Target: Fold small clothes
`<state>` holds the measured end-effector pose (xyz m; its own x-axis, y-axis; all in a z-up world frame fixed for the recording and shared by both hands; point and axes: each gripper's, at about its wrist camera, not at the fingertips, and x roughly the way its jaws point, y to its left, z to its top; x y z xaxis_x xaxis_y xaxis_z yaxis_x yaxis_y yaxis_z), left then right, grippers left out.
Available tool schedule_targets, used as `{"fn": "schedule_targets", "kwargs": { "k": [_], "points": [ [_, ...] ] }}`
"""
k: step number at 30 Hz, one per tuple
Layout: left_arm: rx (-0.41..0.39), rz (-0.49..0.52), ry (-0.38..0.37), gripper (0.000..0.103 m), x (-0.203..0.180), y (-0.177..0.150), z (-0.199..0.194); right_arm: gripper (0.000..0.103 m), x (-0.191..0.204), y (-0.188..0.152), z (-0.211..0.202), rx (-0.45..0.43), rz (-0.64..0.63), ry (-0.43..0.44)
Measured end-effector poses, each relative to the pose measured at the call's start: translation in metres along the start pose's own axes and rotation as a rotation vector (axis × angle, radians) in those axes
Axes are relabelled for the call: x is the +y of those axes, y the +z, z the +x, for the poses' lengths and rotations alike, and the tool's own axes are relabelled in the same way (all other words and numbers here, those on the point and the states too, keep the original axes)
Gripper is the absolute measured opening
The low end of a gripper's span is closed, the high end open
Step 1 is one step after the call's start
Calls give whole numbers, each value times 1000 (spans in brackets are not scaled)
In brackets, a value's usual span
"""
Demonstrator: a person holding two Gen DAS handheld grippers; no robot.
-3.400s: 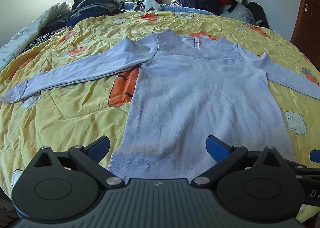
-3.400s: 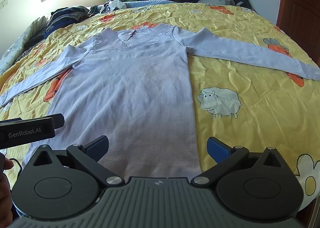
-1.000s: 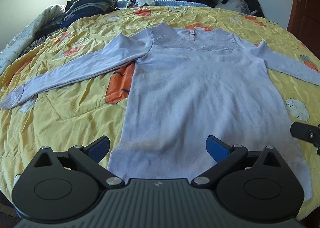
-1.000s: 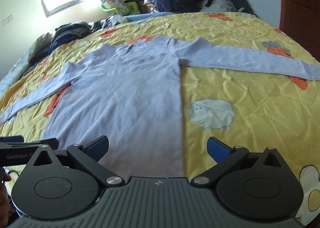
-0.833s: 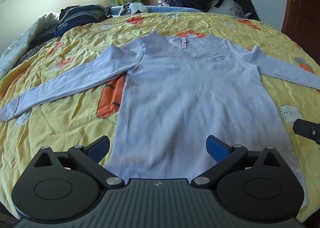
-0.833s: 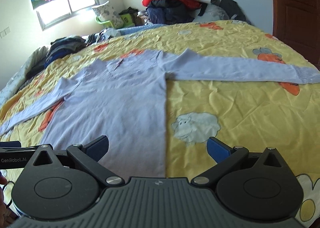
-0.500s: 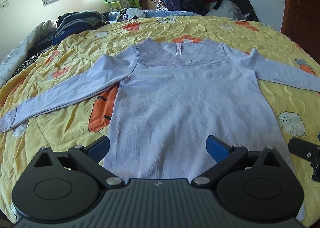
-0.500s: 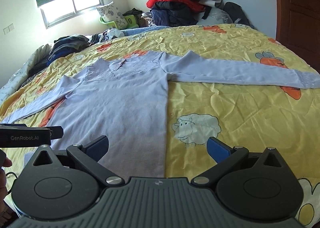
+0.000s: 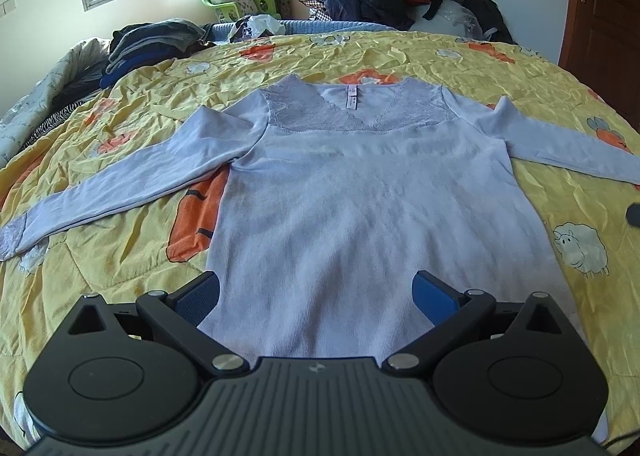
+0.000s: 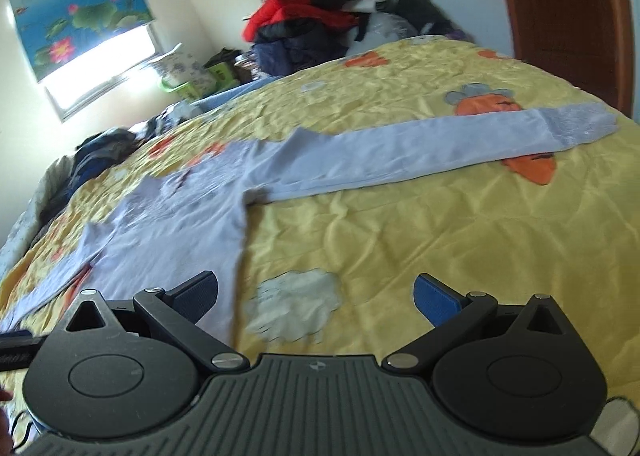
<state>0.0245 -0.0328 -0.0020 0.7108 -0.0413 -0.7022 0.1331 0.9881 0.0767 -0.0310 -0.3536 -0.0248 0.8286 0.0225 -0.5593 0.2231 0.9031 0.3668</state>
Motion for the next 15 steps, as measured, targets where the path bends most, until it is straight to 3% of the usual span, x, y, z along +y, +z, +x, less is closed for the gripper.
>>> {"fn": "schedule_targets", "kwargs": {
  "k": [7, 15],
  "points": [
    [-16, -47, -12, 103, 4, -1, 1, 103, -71, 22, 15, -127, 142, -64],
    [12, -59, -45, 103, 2, -1, 8, 102, -142, 39, 47, -198, 364, -9]
  ]
}}
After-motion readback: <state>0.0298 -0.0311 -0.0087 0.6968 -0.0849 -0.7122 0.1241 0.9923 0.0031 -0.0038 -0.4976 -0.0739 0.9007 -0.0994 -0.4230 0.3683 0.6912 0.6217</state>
